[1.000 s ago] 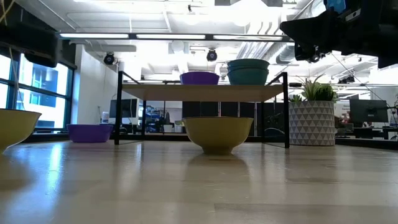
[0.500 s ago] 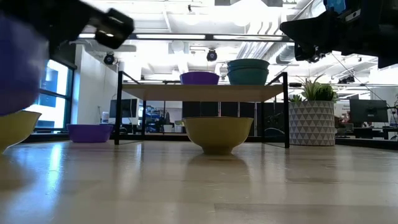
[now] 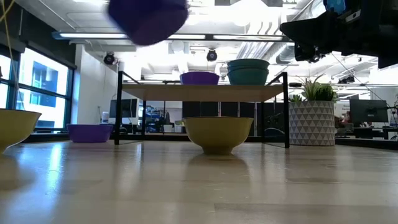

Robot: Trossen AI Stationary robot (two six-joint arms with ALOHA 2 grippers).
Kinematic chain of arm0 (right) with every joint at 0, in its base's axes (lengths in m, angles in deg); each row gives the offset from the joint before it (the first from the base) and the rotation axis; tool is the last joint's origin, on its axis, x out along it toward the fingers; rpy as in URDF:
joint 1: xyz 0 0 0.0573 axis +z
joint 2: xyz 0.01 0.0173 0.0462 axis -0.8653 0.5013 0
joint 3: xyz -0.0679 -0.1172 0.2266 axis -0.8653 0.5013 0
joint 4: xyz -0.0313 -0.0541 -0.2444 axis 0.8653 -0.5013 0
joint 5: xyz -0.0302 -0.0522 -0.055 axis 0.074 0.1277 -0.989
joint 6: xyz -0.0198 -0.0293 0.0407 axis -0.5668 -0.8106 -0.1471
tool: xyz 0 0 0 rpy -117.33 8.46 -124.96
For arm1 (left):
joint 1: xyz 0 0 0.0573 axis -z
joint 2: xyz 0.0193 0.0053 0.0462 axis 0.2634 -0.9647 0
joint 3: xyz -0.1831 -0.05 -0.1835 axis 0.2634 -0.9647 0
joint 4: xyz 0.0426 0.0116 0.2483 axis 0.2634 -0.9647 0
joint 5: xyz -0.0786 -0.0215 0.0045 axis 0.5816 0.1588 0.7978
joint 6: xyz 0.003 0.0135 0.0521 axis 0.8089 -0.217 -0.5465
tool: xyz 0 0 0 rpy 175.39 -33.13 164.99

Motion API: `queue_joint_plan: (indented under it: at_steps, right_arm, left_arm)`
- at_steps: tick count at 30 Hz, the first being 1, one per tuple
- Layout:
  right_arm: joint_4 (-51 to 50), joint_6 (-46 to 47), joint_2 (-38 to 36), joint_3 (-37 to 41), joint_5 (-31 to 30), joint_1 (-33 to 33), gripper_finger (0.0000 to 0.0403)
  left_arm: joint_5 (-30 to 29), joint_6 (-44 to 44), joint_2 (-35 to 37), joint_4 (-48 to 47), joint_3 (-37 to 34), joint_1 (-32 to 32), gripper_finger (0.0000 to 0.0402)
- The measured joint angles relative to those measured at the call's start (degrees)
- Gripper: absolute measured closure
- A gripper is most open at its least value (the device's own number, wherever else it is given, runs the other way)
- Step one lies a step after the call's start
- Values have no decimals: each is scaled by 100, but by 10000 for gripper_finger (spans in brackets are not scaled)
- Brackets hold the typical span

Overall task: Pick & Place Mini bowls
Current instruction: Stack the bottom violet bowl on the violet bowl on the shelf

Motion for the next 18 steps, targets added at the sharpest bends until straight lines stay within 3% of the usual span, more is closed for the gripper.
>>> queue_joint_plan:
  at_steps: [9,18]
  right_arm:
    - [-2,0,0,0,-1,-2,401]
    - [-2,17,0,0,-1,-1,402]
  left_arm:
    - [480,84,-289,-928,1841,-2099,401]
    - [1404,-385,-1654,-1608,3569,-3359,401]
